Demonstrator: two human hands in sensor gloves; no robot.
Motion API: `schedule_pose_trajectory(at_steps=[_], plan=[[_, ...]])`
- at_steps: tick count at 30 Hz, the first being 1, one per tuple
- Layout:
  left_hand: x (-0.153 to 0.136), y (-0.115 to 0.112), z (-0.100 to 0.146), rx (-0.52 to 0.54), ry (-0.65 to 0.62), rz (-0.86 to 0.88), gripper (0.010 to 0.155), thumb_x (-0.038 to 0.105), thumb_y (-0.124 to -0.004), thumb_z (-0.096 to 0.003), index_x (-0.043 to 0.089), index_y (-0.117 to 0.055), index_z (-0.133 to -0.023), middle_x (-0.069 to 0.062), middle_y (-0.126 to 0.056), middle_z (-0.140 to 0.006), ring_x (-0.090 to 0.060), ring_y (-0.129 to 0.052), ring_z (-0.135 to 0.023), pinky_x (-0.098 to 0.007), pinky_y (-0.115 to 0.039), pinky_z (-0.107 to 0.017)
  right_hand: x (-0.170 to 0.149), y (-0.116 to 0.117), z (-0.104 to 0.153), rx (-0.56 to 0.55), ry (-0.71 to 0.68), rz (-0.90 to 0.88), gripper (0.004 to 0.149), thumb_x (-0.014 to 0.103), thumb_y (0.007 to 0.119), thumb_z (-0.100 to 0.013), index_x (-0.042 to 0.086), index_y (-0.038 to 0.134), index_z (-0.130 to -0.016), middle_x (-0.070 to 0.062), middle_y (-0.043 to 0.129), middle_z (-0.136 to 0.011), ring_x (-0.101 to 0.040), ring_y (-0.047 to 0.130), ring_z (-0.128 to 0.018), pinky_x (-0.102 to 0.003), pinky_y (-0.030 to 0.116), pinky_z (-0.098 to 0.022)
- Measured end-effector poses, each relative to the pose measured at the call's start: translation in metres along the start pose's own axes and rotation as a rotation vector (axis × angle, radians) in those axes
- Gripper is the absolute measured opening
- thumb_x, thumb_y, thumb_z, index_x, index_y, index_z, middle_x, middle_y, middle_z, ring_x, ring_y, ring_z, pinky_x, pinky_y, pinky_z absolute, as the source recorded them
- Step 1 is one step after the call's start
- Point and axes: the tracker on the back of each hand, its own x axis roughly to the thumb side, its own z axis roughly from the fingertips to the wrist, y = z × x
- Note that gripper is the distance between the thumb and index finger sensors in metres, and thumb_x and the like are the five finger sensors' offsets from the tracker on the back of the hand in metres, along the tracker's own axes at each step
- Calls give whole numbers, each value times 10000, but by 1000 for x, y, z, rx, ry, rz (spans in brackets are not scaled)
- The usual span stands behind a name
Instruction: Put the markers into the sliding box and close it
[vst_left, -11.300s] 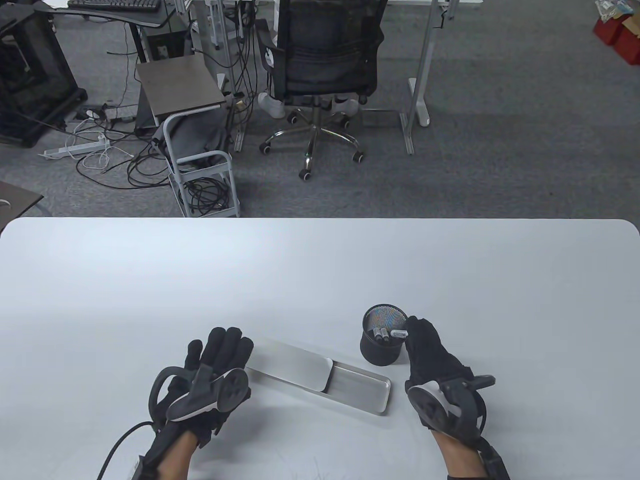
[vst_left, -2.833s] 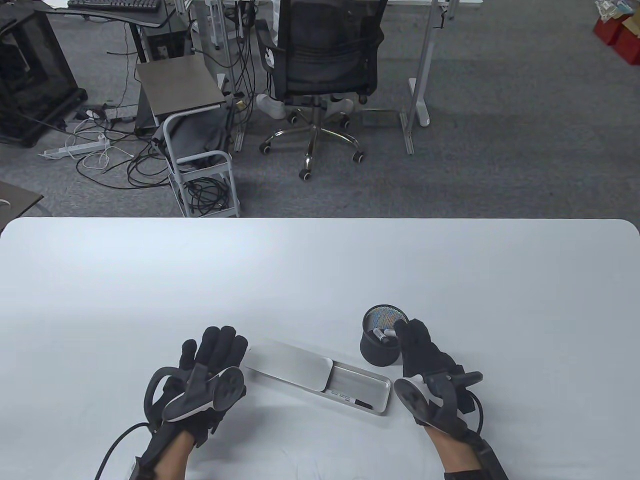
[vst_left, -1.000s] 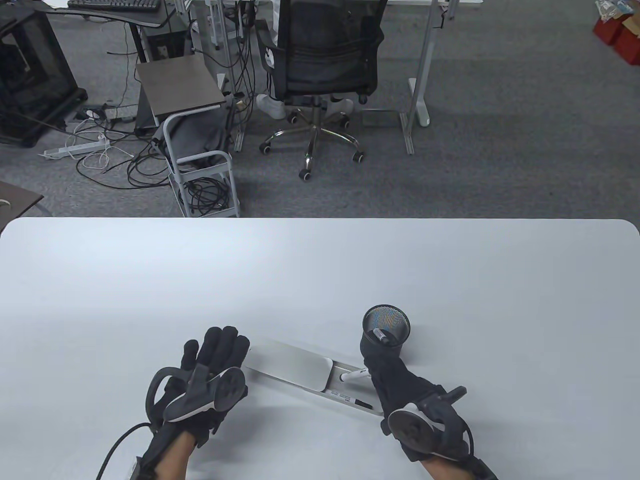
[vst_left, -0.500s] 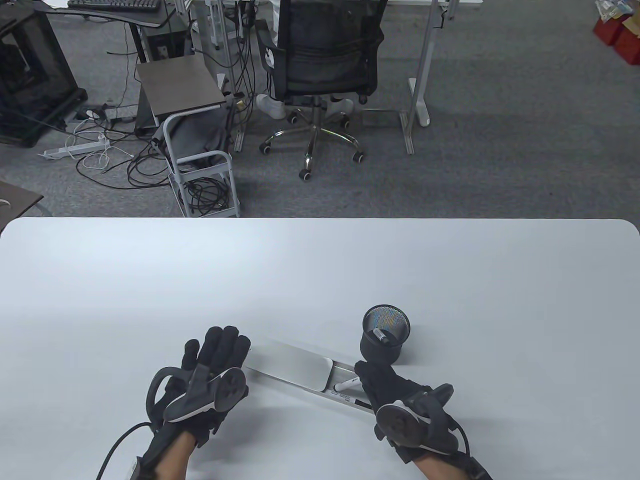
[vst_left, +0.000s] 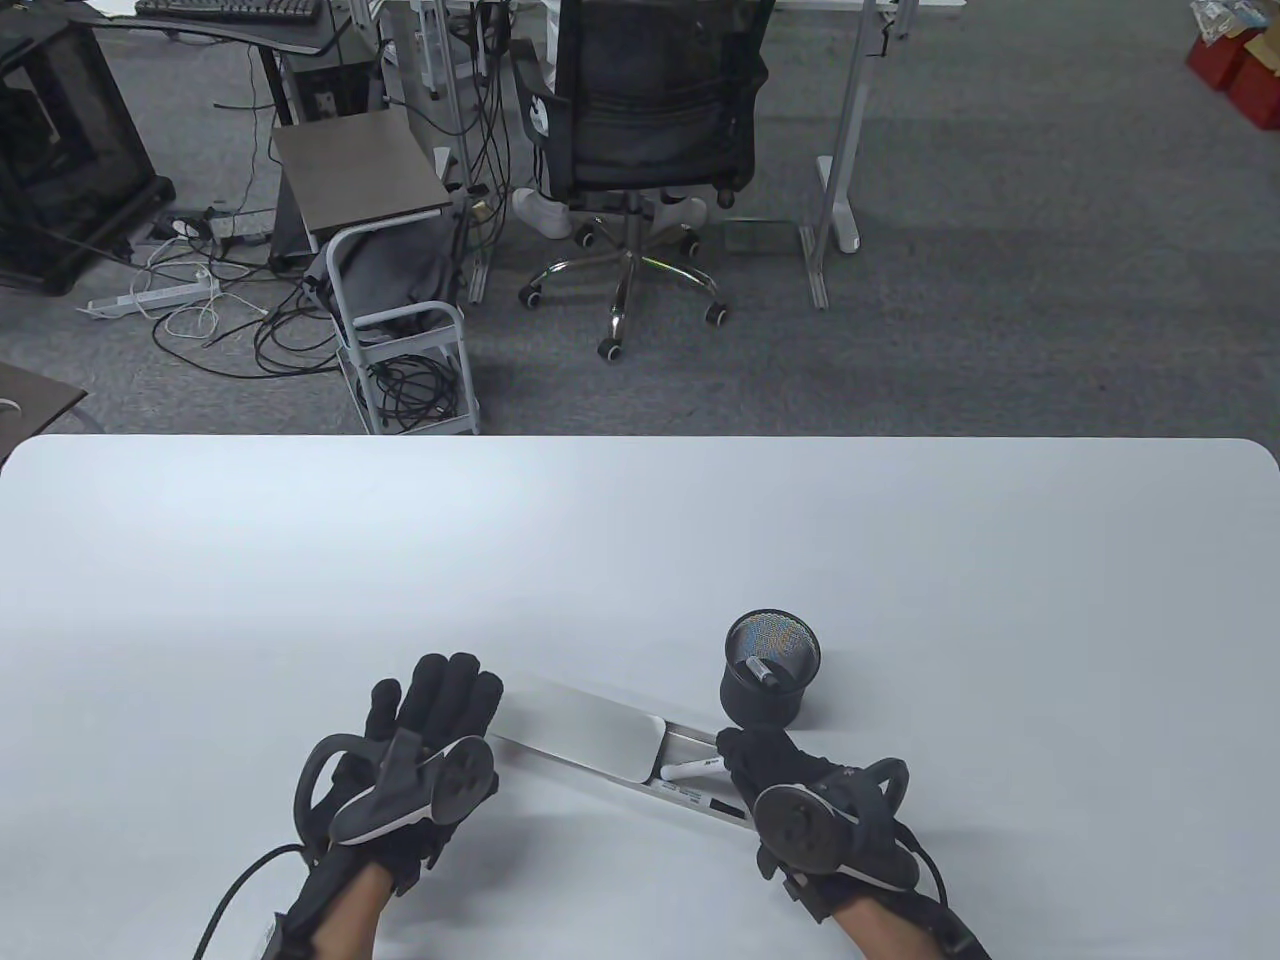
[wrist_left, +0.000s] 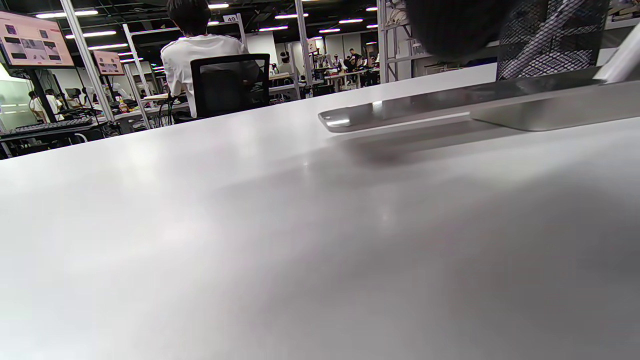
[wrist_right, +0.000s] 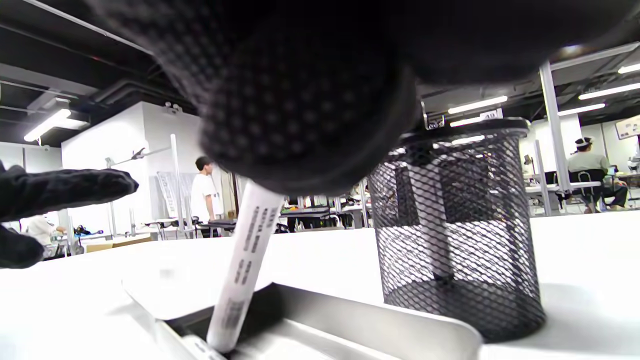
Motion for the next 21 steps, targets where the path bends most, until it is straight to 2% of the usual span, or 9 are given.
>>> schedule_pose_trajectory(at_steps=[7, 21], plan=[[2, 0, 0, -2, -6, -2, 903, 603, -676, -438, 302, -117, -1080, 2, -88, -1186, -314, -143, -1110, -607, -277, -759, -5, 9, -3, 88, 17, 11, 368, 269, 848, -418, 224, 855, -784, -146, 1004, -757, -64, 1046, -151, -236, 899, -54], [1, 0, -1, 4, -6, -2, 901, 603, -676, -437, 300, -124, -1082, 1, -94, -1187, -315, -144, -1110, -611, -268, -755, -7, 28, -9, 185, -9, 82, 378, 282, 871, -405, 222, 856, -778, -116, 1035, -740, -61, 1045, -139, -235, 901, -52]])
